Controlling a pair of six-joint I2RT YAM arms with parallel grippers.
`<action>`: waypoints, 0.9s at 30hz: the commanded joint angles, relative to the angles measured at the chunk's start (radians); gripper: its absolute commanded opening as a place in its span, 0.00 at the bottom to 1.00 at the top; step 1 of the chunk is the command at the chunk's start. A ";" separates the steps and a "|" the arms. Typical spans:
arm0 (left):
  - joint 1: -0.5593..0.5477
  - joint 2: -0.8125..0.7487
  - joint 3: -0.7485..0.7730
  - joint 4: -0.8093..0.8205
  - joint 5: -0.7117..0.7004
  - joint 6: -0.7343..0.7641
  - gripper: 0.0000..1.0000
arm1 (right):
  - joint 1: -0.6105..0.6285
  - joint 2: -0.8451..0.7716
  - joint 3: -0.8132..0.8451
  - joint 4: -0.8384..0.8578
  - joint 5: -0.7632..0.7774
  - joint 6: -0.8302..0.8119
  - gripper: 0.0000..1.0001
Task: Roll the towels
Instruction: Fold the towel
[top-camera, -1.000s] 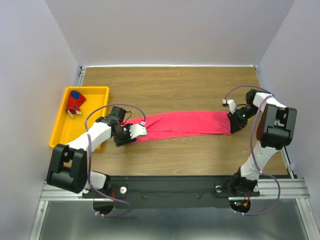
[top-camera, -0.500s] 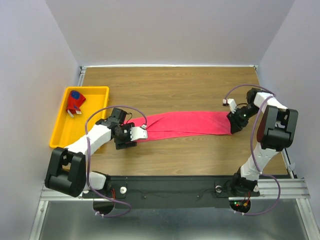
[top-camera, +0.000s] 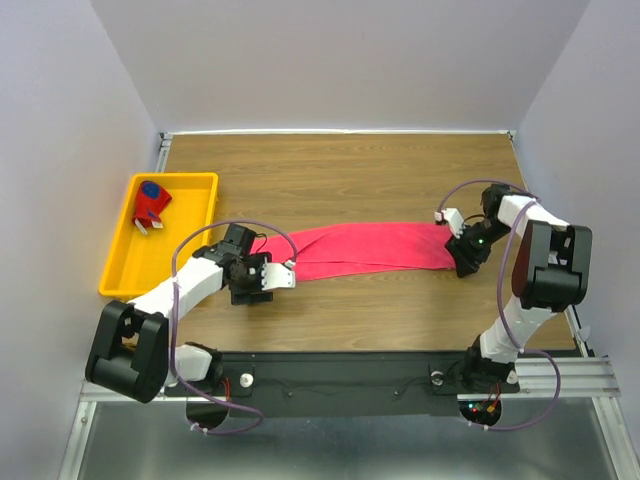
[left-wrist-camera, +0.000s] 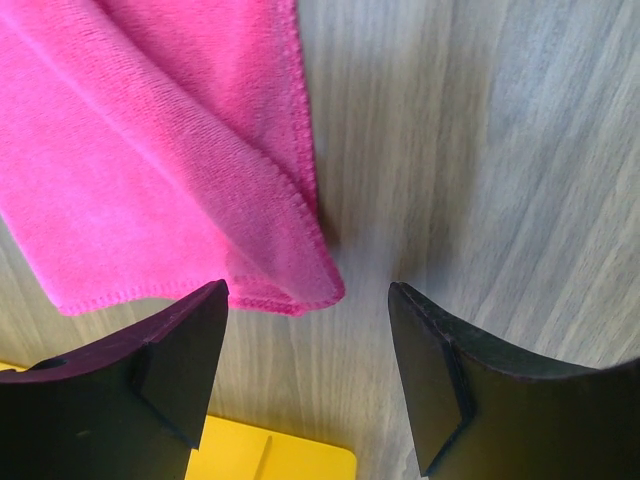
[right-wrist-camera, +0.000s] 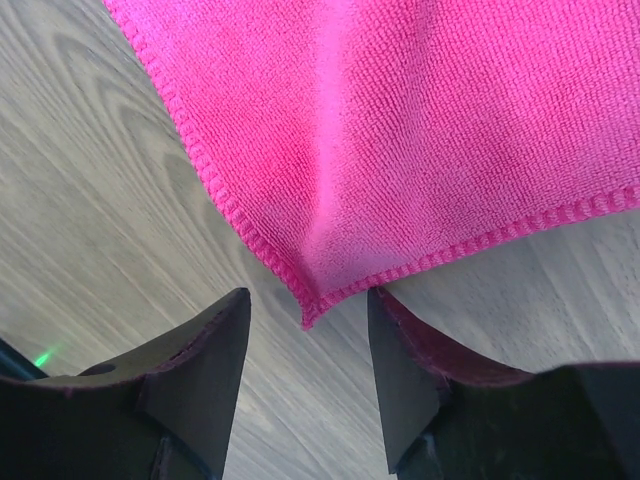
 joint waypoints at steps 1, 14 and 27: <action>-0.015 -0.021 -0.020 0.026 -0.006 0.019 0.76 | 0.021 -0.042 -0.037 0.115 0.041 0.010 0.55; -0.017 -0.012 -0.002 0.029 0.004 0.015 0.76 | 0.023 -0.125 -0.019 0.129 0.031 0.013 0.63; -0.020 0.054 0.018 0.072 0.000 -0.008 0.46 | 0.083 -0.007 -0.067 0.194 0.063 0.031 0.49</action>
